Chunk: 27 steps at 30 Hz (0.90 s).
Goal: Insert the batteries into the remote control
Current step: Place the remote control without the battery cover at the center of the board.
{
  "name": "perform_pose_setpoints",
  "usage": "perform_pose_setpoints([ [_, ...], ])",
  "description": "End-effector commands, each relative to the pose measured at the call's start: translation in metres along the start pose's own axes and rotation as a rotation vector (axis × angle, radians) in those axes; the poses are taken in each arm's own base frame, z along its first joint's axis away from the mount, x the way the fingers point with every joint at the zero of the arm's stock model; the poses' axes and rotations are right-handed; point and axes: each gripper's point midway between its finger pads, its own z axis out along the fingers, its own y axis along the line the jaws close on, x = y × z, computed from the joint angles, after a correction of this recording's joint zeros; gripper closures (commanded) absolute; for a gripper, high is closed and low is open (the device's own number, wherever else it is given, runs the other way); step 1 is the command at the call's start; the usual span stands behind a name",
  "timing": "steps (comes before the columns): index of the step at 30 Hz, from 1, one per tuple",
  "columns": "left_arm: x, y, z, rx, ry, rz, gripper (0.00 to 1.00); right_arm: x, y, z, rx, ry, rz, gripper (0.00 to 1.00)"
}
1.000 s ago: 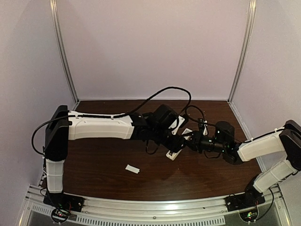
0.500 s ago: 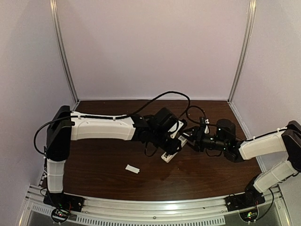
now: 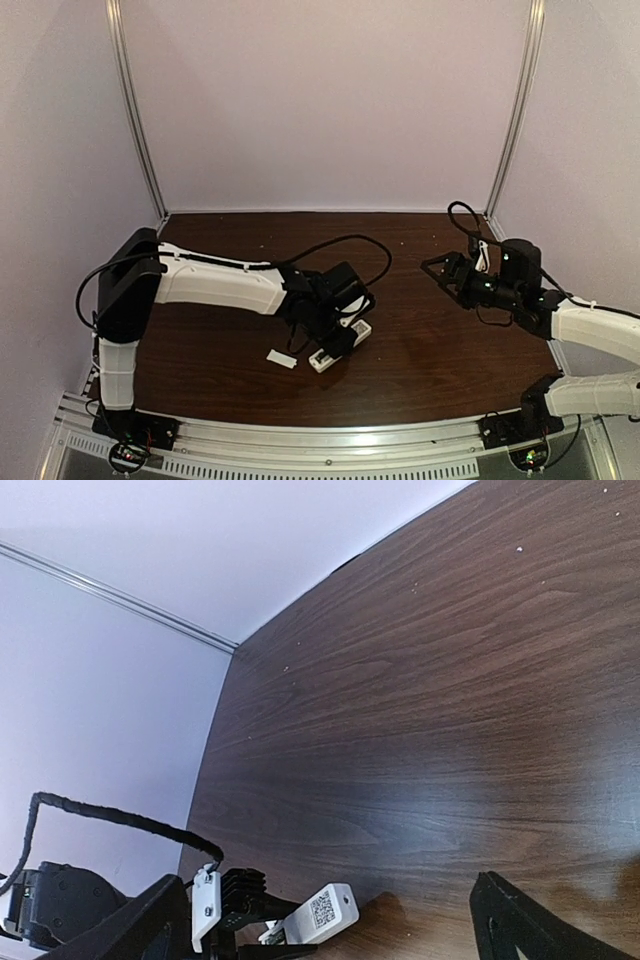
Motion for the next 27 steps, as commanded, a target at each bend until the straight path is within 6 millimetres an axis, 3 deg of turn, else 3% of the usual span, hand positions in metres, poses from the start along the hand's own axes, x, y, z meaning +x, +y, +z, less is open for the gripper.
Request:
perform_pose_setpoints([
  [1,0.004,-0.003,0.011,-0.052,0.030,0.051,0.78,-0.009,-0.010,-0.012,0.066,-0.034,-0.045,0.00],
  [9,0.014,-0.011,0.030,-0.050,0.082,0.058,0.72,-0.010,-0.007,-0.016,0.041,-0.018,-0.044,0.00],
  [14,0.016,-0.017,0.027,-0.023,0.093,0.022,0.46,-0.010,-0.003,-0.015,0.026,-0.005,-0.052,0.00],
  [17,0.002,-0.020,0.010,-0.006,0.048,0.015,0.37,-0.010,0.006,-0.015,-0.014,0.005,-0.083,0.00],
  [22,-0.027,-0.014,-0.040,0.060,-0.059,-0.038,0.38,-0.007,0.018,-0.013,-0.068,0.046,-0.134,0.00],
  [25,-0.017,0.006,-0.071,0.055,-0.096,-0.110,0.42,0.002,0.022,-0.008,-0.097,0.104,-0.157,0.00],
  [27,0.004,0.027,-0.082,0.038,-0.082,-0.186,0.47,0.008,0.026,-0.004,-0.102,0.136,-0.183,0.00],
])
